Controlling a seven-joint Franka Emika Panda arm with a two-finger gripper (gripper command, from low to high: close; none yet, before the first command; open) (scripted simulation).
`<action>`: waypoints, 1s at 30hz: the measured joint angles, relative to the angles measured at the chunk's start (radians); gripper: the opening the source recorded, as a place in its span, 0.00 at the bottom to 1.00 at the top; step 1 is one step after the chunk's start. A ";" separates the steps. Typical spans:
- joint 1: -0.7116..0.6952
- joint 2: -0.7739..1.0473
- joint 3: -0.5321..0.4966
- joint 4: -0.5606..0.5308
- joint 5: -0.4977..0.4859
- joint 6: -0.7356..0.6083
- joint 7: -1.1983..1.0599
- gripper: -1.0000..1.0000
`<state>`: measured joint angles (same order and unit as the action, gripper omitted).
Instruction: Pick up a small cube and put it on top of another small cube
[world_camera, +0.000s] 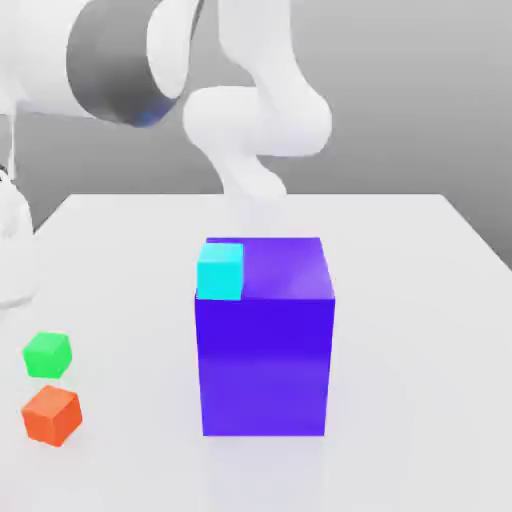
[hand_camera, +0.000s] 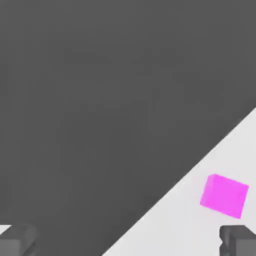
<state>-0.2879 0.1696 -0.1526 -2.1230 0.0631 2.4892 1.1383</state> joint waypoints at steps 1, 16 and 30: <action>-0.009 0.037 -0.005 0.007 0.010 0.007 0.008 0.50; -0.126 0.464 -0.003 0.094 0.132 0.160 0.037 0.00; -0.122 0.163 -0.123 -0.142 0.125 0.090 0.167 0.00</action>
<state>-0.4096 0.3321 -0.2755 -2.2653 0.1882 2.5789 1.3056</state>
